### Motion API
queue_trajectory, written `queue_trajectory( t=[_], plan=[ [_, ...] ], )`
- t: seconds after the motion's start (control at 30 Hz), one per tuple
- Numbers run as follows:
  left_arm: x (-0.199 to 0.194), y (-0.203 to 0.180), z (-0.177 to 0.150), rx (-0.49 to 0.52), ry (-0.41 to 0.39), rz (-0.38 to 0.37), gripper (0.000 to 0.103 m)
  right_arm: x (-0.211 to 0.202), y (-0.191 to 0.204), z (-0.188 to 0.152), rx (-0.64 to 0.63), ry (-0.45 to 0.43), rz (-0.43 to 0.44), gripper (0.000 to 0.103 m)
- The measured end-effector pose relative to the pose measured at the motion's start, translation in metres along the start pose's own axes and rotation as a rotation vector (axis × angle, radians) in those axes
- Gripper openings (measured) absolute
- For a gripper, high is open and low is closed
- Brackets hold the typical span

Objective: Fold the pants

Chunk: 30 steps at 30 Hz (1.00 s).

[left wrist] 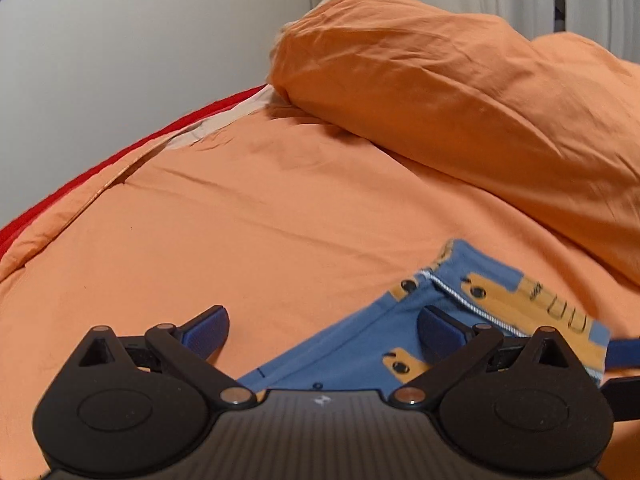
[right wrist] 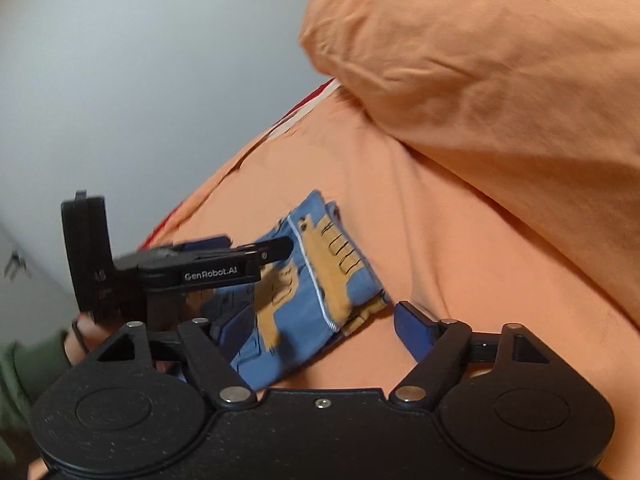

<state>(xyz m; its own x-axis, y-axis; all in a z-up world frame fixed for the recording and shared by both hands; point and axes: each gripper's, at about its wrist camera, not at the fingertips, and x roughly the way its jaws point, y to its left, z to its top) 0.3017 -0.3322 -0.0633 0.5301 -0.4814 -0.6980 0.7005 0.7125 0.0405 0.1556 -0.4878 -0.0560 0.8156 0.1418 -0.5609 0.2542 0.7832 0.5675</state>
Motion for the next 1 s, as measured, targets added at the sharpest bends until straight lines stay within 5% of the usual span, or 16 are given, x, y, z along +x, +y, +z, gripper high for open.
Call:
queue_trajectory(
  t=[0.2, 0.3, 0.37, 0.5, 0.7, 0.8, 1.0],
  plan=[
    [-0.029, 0.011, 0.029, -0.083, 0.0, -0.044, 0.102, -0.001, -0.004, -0.004, 0.109, -0.069, -0.021, 0.063],
    [-0.044, 0.01, 0.042, -0.13, 0.042, -0.116, 0.102, -0.004, -0.006, -0.008, 0.134, -0.098, -0.047, 0.046],
    [-0.05, 0.005, 0.05, -0.158, 0.076, -0.164, 0.102, -0.004, -0.003, -0.009, 0.102, -0.117, -0.08, 0.021],
    [-0.058, -0.007, 0.058, -0.189, 0.152, -0.24, 0.099, -0.013, 0.017, -0.015, -0.076, -0.182, -0.112, 0.014],
    [-0.054, -0.003, 0.065, -0.352, 0.272, -0.291, 0.09, -0.021, 0.08, -0.044, -0.602, -0.277, -0.17, 0.014],
    [-0.052, -0.002, 0.067, -0.391, 0.305, -0.279, 0.086, -0.02, 0.096, -0.06, -0.749, -0.286, -0.177, 0.014],
    [-0.052, -0.018, 0.067, -0.285, 0.336, -0.179, 0.078, -0.018, 0.11, -0.076, -0.922, -0.289, -0.202, 0.014]
  ],
)
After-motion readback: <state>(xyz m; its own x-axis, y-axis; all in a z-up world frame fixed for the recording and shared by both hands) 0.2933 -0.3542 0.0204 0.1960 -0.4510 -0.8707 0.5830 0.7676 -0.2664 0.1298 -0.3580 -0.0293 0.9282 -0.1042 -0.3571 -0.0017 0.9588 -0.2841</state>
